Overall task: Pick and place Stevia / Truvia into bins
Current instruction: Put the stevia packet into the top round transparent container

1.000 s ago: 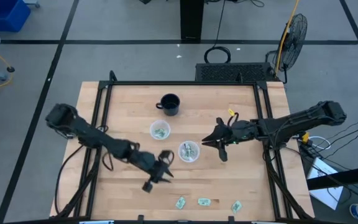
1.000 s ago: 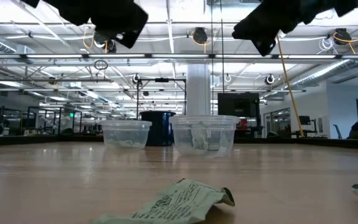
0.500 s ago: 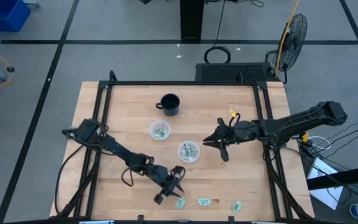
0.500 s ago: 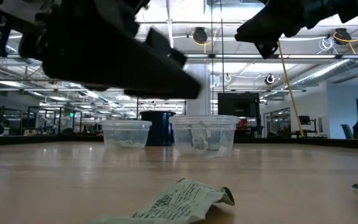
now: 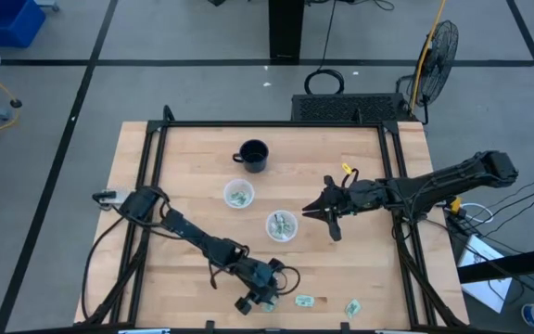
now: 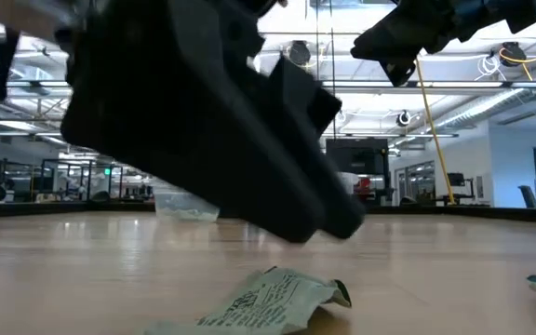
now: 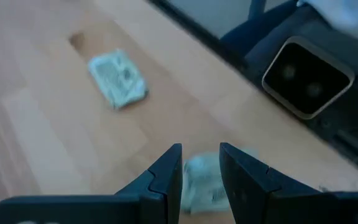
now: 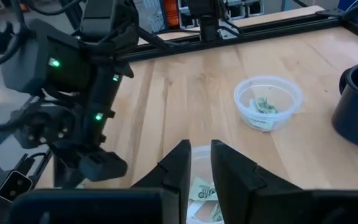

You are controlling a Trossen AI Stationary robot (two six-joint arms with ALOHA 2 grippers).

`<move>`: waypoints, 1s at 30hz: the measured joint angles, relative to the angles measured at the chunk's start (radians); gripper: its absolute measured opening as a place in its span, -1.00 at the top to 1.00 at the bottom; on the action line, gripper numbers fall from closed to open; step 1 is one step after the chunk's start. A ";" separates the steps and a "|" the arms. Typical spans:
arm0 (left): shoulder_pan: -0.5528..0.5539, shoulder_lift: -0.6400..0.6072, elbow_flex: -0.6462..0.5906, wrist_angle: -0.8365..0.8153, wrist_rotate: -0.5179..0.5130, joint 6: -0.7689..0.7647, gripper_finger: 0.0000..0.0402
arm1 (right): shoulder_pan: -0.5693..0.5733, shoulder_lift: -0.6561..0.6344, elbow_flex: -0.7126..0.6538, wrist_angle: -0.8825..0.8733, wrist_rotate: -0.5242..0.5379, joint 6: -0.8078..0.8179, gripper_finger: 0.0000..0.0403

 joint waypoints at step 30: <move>0.059 -0.130 -0.006 -0.334 -0.139 -0.001 0.86 | 0.000 0.000 0.000 0.006 -0.078 0.027 0.73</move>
